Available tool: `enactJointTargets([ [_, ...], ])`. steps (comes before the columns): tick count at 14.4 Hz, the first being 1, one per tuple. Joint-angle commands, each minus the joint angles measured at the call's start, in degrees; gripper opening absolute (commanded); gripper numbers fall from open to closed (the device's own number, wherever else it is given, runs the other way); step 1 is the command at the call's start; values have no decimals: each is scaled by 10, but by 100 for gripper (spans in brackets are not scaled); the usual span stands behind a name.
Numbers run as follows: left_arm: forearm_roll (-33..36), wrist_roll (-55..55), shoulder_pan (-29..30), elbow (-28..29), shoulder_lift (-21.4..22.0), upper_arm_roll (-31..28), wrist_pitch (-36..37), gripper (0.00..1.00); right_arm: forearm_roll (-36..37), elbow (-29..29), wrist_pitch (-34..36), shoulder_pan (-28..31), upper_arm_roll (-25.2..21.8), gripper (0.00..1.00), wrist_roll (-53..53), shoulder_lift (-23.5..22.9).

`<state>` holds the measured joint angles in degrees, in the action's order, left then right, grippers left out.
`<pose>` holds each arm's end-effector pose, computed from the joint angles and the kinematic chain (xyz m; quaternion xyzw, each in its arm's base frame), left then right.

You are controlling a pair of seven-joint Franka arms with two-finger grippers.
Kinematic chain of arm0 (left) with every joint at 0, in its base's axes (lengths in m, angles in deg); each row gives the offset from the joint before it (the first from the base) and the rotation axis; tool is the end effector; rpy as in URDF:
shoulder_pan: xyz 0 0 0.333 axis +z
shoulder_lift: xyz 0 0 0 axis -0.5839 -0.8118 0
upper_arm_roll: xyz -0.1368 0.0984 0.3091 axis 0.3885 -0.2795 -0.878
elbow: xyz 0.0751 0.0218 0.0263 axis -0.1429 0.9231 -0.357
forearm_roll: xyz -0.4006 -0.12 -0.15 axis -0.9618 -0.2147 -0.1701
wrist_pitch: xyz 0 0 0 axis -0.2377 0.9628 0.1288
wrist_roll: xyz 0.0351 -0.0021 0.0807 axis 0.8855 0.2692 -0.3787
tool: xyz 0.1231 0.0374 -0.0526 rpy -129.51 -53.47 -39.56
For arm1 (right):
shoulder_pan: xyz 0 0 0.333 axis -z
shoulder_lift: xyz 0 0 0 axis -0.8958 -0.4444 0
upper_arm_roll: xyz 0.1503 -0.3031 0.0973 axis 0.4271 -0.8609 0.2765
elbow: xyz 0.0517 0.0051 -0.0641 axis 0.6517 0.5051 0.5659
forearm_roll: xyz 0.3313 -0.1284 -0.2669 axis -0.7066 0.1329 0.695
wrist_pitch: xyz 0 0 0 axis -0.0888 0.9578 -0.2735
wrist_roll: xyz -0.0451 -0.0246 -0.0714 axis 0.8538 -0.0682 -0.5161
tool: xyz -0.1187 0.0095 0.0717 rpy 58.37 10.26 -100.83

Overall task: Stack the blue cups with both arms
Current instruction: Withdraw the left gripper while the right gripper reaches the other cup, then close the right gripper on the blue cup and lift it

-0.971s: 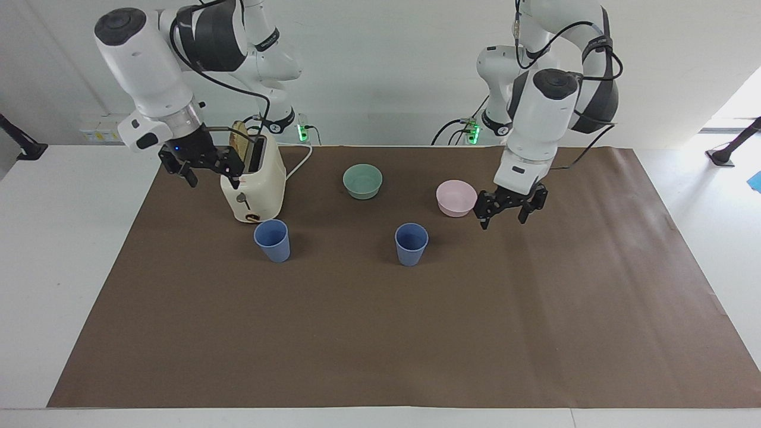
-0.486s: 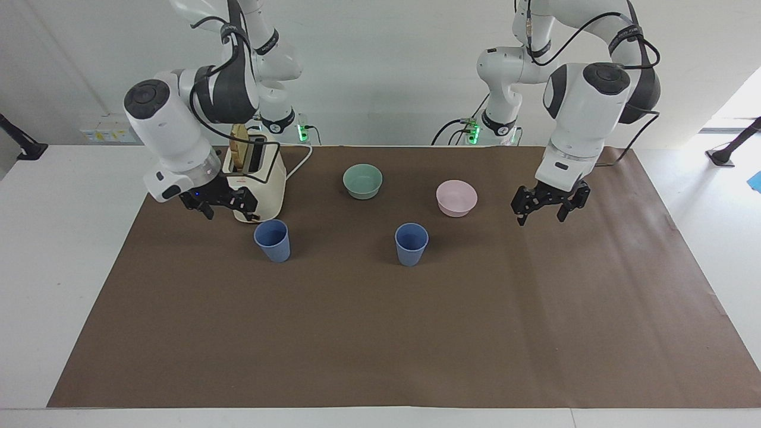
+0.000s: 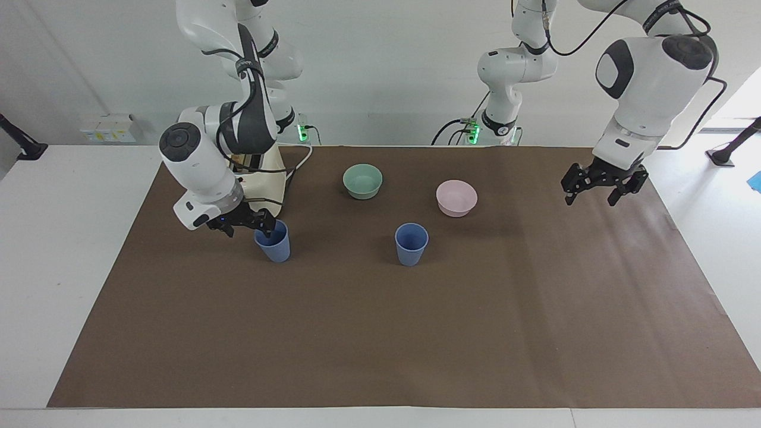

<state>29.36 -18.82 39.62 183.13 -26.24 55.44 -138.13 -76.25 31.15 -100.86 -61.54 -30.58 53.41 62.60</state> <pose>0.6124 -0.0352 0.5618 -0.9972 0.0556 -0.0485 0.0076 0.6453 0.0397 0.3730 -0.9983 0.0306 0.0440 0.0213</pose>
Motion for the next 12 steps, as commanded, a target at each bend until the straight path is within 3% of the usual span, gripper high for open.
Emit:
enactJointTargets([
  [1, -7, 9, 3, -71, 9, 5, 83, 100, -12, 30, -37, 5, 1, 100, 17, -2],
  [5, -8, 2, -2, -131, 10, 12, 148, 100, -12, 32, -54, 6, 0, 100, 18, -19],
  [6, -8, 2, -3, -136, 11, 12, 158, 100, -12, 32, -56, 6, 0, 93, 26, -19],
  [7, -8, 3, -3, -136, 19, 10, 164, 100, -12, 31, -58, 6, 0, 57, 25, -20],
  [8, -12, 3, -4, -132, 28, 7, 163, 100, -12, 31, -57, 6, 1, 29, 23, -20],
  [10, -21, 3, -2, -136, 31, 7, 163, 100, -12, 30, -57, 6, 0, 0, 23, -20],
  [12, -21, 3, -2, -135, 31, 6, 162, 100, -12, 30, -56, 6, 0, 0, 23, -21],
])
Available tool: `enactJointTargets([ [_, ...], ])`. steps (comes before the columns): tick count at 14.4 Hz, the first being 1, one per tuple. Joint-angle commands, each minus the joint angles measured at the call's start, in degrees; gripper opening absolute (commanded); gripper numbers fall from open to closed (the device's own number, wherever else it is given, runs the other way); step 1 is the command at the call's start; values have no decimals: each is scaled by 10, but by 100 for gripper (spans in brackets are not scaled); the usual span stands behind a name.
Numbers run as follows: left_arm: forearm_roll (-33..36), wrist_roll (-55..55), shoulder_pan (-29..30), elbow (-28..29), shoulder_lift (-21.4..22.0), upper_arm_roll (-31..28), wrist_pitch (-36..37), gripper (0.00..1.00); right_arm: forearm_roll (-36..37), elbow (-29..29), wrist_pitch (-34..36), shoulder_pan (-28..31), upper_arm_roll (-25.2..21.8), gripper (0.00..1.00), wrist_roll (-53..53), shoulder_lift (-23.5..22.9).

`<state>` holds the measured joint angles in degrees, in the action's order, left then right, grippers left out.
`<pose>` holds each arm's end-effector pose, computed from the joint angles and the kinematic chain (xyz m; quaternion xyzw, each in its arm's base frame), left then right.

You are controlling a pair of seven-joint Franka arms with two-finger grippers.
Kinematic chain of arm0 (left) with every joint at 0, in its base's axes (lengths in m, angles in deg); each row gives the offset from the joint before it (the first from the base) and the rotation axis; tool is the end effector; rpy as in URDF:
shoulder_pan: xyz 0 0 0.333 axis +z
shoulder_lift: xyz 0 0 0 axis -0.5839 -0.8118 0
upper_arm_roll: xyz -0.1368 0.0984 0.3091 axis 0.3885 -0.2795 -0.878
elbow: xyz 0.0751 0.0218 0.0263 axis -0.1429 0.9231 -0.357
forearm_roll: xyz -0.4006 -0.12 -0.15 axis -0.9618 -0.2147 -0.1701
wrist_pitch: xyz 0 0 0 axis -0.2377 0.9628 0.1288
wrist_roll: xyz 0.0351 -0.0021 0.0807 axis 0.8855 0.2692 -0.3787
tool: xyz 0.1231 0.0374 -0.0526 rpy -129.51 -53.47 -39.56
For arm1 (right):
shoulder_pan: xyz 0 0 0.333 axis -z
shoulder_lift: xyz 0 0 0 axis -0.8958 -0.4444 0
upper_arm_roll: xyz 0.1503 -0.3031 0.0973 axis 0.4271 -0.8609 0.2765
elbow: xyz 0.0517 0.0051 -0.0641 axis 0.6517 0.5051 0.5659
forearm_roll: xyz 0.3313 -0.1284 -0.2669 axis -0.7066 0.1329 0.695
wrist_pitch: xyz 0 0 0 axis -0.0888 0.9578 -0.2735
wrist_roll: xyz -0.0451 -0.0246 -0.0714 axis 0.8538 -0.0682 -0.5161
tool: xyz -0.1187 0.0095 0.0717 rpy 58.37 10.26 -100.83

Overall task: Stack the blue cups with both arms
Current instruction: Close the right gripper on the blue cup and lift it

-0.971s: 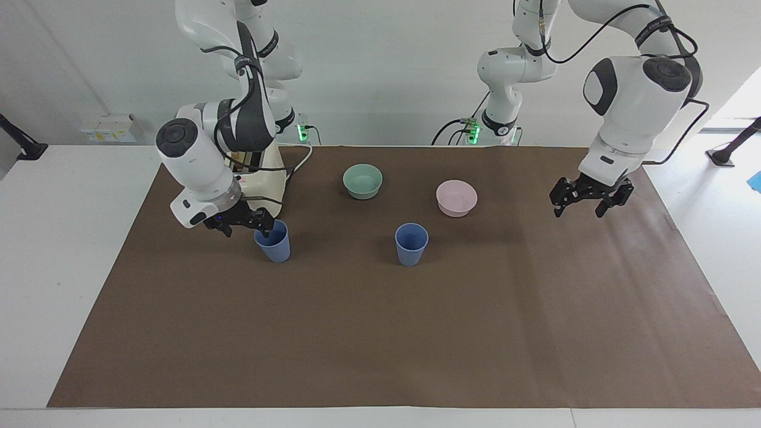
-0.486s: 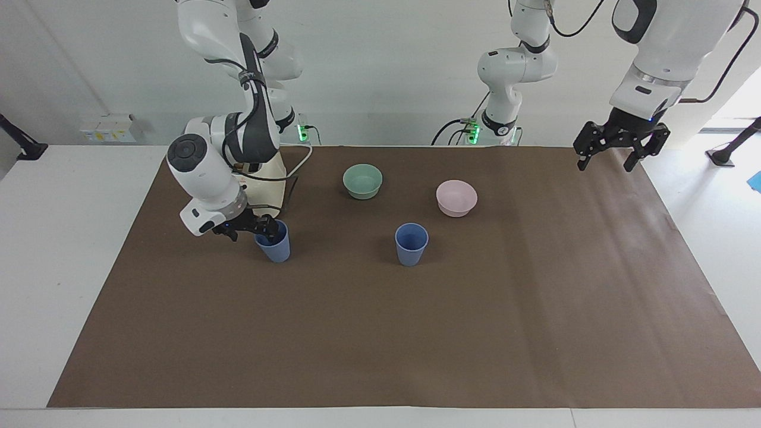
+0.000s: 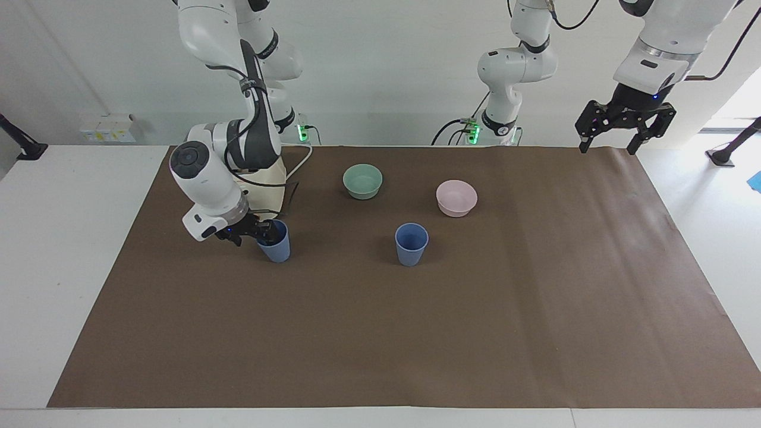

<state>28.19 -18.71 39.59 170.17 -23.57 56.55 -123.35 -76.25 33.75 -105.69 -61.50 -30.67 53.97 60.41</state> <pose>0.5794 -0.0505 0.6853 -0.9963 0.0654 -0.0556 0.0007 0.6446 0.0380 0.3325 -0.9984 0.0284 0.0436 0.0225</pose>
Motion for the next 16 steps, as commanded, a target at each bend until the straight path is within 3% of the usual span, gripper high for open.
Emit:
enactJointTargets([
  [1, -12, 2, 0, -5, 4, -5, 13, 100, -12, 3, -7, 5, 2, 0, 17, 1],
  [6, -20, 1, 4, -1, 10, -6, 40, 100, -14, -8, 4, 4, 2, 0, -10, 0],
  [9, -20, 4, 4, -1, 11, -6, 56, 100, -20, -74, 79, 3, 9, 0, -40, 4],
  [12, -20, 2, 4, 3, 16, -5, 56, 100, -39, -149, 138, 3, 49, 0, -104, 4],
  [16, -19, 4, 5, 0, 15, -6, 57, 100, -26, -188, 141, -11, 103, 0, -182, -1],
])
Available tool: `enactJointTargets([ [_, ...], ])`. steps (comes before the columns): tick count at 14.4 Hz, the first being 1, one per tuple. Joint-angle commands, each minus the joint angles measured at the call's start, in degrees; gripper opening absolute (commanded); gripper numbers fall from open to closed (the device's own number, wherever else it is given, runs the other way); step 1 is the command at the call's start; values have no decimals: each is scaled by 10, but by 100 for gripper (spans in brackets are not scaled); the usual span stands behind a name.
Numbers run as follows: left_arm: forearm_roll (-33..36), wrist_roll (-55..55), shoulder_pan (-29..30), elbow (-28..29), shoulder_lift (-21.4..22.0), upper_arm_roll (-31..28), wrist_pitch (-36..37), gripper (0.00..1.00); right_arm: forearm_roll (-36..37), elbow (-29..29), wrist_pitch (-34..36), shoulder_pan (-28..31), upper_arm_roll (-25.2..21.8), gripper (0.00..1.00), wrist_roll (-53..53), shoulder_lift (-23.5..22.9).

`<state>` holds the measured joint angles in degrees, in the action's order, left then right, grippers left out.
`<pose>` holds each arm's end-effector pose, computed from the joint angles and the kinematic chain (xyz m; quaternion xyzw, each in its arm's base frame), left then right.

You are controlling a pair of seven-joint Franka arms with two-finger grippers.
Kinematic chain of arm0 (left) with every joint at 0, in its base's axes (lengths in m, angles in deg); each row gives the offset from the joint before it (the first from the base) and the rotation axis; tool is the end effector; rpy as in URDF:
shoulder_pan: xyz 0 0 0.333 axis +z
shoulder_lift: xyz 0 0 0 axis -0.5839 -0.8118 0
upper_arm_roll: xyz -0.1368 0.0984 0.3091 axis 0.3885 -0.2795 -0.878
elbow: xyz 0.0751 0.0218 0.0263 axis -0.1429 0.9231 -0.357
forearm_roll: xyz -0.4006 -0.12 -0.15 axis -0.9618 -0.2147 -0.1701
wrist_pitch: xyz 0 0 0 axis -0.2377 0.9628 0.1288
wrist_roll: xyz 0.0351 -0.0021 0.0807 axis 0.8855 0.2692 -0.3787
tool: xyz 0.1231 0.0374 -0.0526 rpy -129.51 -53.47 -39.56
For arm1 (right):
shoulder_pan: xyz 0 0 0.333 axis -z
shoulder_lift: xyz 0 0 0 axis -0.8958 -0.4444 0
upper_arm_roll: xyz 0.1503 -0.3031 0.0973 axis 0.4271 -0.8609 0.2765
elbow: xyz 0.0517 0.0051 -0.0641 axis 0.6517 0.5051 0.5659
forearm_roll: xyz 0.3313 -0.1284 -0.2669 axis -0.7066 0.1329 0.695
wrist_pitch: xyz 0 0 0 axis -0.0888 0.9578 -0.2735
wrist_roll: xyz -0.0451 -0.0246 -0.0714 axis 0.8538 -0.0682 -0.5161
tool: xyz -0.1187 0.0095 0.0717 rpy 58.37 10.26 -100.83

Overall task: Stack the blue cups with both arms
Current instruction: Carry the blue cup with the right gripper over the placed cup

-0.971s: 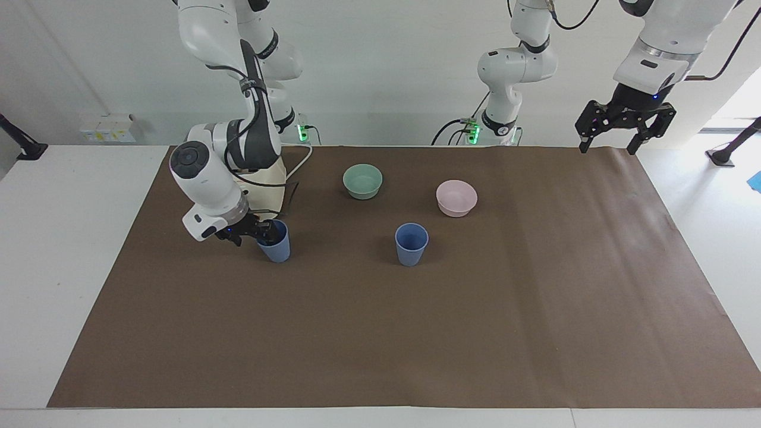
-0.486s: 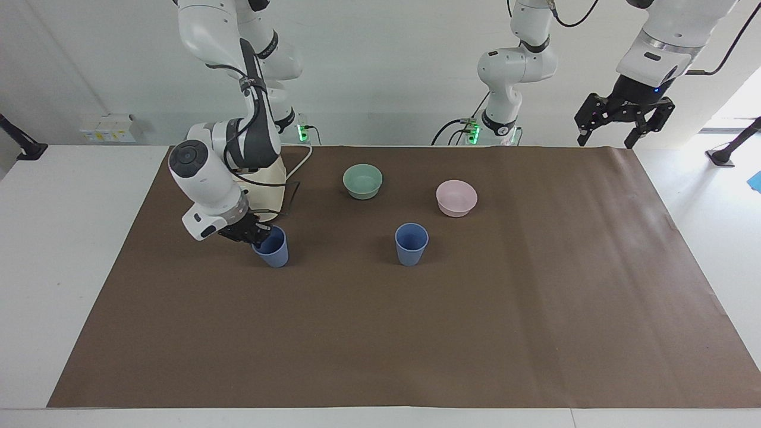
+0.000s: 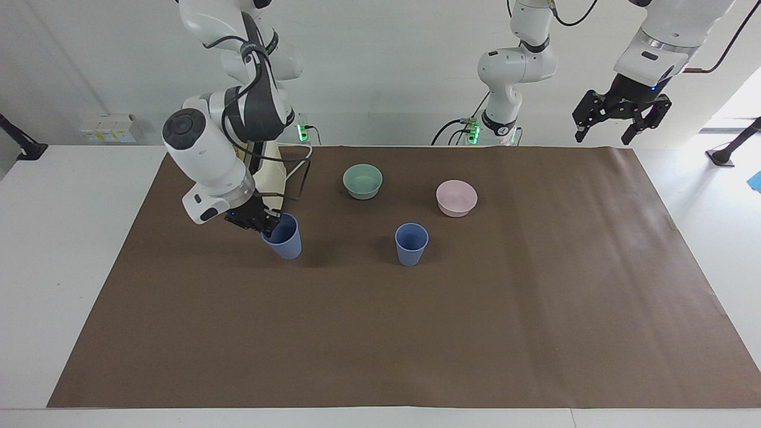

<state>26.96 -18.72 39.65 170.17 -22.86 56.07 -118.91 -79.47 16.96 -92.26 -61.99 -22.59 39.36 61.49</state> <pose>0.5651 -0.0474 0.6848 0.9978 -0.0616 0.0230 0.0090 0.6706 0.1396 0.4794 -0.9939 0.0861 0.0195 0.0659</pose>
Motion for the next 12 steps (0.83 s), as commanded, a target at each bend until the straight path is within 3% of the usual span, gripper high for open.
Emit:
enactJointTargets([
  [1, -7, 4, 5, 0, 8, -1, 12, 100, 8, -29, 7, -30, 21, 0, -56, -17],
  [6, -7, 4, 5, 0, 8, -1, 12, 100, 49, -94, 7, -108, 21, 0, -125, -42],
  [12, -7, 4, 5, 0, 8, -1, 12, 100, 49, -162, -6, -174, 22, 0, -172, -79],
])
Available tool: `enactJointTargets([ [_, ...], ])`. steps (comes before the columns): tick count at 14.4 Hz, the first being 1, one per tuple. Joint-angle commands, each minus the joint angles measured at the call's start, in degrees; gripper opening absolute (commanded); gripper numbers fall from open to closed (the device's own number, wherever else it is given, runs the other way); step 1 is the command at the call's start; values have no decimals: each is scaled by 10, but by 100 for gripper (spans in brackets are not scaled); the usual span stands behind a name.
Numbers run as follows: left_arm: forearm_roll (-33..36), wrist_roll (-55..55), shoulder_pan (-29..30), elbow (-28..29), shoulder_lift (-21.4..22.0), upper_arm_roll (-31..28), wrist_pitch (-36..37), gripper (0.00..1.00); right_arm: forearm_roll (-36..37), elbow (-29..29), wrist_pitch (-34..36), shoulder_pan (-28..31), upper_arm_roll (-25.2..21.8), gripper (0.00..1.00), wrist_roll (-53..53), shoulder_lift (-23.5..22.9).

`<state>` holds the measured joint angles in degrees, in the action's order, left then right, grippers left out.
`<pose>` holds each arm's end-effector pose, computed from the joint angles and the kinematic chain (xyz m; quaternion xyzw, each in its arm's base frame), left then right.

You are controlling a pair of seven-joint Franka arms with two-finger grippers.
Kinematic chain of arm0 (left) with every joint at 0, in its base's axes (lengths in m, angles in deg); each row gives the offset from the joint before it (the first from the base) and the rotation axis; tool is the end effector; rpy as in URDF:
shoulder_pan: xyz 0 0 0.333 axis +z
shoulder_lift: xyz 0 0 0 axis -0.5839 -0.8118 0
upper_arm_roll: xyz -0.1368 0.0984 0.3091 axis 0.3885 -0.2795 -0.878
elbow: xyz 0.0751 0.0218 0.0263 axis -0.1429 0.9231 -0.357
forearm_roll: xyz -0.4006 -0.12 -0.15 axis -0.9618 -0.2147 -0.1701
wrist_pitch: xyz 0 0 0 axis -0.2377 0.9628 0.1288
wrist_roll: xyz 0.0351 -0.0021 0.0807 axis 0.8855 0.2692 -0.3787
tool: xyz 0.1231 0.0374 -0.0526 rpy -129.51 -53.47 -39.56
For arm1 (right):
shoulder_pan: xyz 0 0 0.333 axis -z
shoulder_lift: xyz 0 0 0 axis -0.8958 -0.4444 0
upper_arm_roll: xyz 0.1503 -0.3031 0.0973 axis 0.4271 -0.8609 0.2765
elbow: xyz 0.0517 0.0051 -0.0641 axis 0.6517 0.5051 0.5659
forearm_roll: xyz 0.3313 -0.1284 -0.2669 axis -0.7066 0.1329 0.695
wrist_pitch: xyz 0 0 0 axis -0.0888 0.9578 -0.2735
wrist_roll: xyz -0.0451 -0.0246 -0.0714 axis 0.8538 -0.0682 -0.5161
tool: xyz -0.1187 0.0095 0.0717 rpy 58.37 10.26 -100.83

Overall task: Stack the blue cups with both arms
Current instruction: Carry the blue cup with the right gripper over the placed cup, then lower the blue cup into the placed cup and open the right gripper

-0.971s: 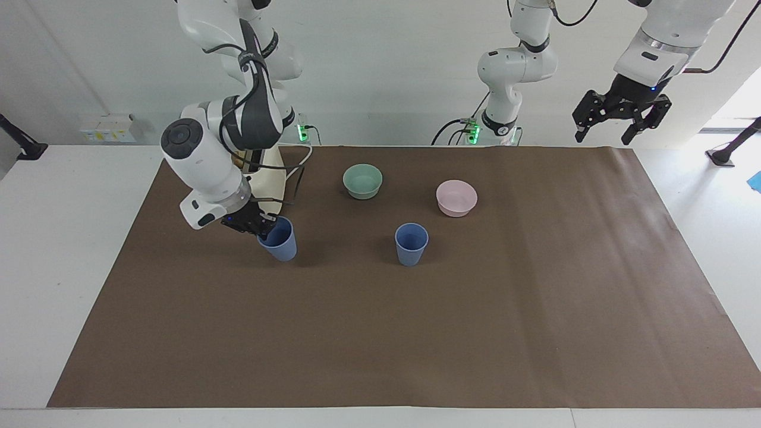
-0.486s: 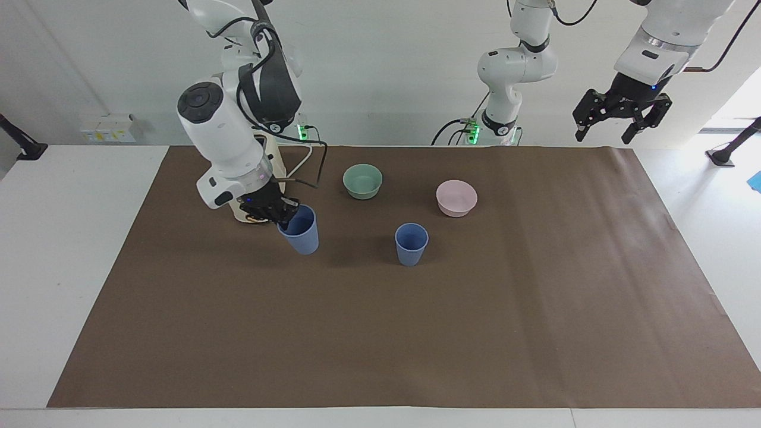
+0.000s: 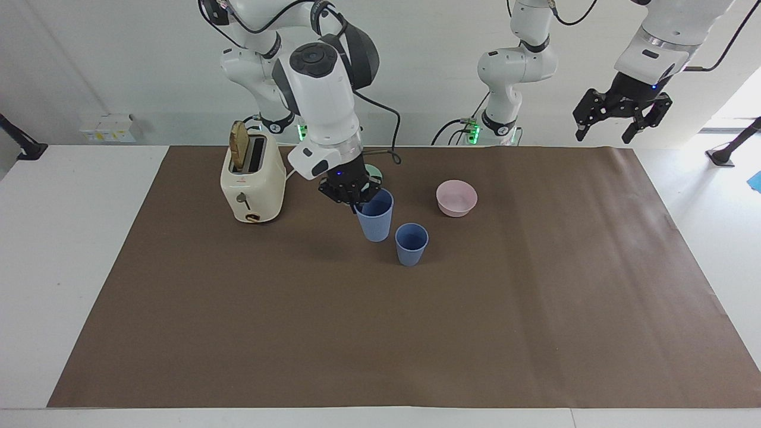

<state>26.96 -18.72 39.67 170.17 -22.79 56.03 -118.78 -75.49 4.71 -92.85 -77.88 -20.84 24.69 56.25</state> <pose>0.5644 -0.0468 0.6852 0.9978 -0.0611 0.0224 0.0089 0.6486 0.3410 0.5330 -0.9949 0.0561 -0.0312 0.0784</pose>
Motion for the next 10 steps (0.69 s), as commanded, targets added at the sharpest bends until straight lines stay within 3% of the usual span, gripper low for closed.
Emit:
enactJointTargets([
  [1, -7, 4, 5, 0, 7, -1, 11, 100, 9, -48, -1, -24, 3, 0, -34, -38],
  [10, -7, 4, 5, 0, 7, -1, 11, 100, 9, -37, -20, -56, 4, 0, -59, -63],
])
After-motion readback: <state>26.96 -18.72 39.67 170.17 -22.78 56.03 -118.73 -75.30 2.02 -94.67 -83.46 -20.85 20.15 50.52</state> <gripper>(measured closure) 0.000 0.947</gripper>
